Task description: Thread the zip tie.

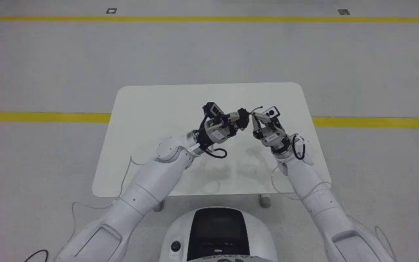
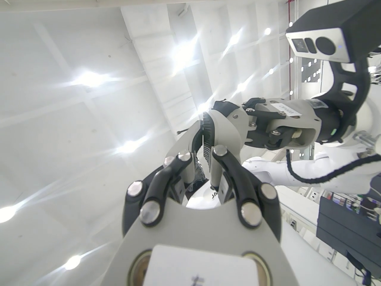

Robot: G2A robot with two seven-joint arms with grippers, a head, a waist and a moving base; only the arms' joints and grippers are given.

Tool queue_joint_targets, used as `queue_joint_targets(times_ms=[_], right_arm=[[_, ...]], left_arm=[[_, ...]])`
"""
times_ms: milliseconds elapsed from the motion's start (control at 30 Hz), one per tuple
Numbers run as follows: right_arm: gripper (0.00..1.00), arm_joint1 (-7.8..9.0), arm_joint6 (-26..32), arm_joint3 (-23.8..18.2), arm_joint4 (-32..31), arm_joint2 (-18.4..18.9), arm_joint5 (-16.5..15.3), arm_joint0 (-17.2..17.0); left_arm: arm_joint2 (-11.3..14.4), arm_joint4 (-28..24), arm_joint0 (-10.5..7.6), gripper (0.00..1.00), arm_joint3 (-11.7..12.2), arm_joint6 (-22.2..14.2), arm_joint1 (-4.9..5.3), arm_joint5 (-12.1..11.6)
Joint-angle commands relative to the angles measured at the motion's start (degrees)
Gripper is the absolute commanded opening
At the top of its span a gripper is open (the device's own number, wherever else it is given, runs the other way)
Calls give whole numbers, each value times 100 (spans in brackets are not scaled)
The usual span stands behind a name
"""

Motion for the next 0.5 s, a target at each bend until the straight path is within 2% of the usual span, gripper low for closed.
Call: queue_joint_targets(times_ms=[0, 467], right_arm=[[0, -3, 0, 17, -5, 16, 0, -2], [0, -31, 0, 156, -35, 146, 32, -17]], left_arm=[[0, 0, 0, 0, 0, 0, 0, 0], [0, 0, 0, 0, 0, 0, 0, 0]])
